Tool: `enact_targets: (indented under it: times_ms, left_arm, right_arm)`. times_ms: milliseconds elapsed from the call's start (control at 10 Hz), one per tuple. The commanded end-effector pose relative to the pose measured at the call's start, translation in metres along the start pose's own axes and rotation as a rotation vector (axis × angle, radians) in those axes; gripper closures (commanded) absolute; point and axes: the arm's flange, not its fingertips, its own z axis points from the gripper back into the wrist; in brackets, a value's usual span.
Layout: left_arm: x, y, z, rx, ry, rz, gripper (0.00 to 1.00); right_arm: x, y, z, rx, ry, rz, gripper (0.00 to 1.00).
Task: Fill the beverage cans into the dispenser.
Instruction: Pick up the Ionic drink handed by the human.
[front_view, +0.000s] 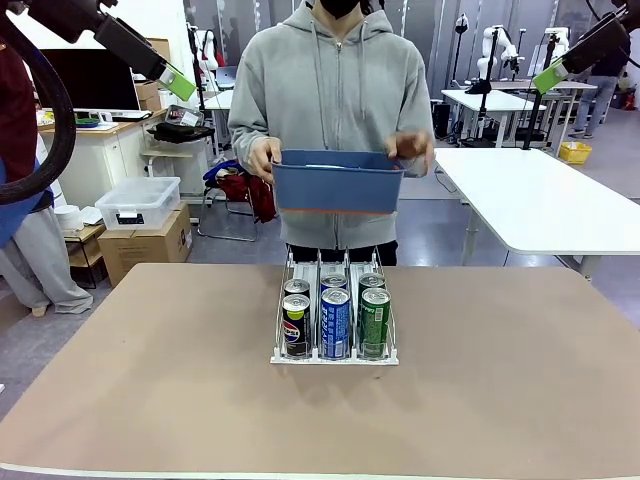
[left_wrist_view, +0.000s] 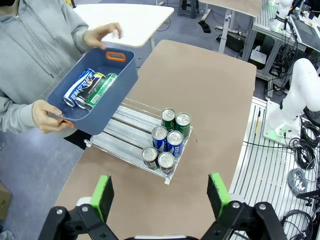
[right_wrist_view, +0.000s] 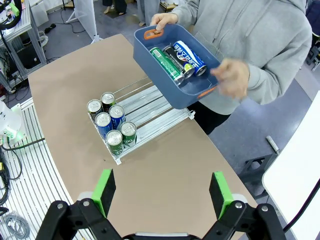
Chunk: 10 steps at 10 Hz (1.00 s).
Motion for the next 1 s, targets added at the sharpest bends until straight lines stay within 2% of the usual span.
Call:
enact_targets:
  times_ms: [0,900]
  left_arm:
    - [-0.0001,-0.0009,0.0012,0.004,0.003,-0.004,0.00]
    - [-0.0001,-0.0009,0.0012,0.004,0.003,-0.004,0.00]
  right_arm:
    - [-0.0002,-0.0001,0.0002,-0.005,0.006,0.004,0.00]
    - [-0.0002,-0.0001,0.0002,-0.005,0.006,0.004,0.00]
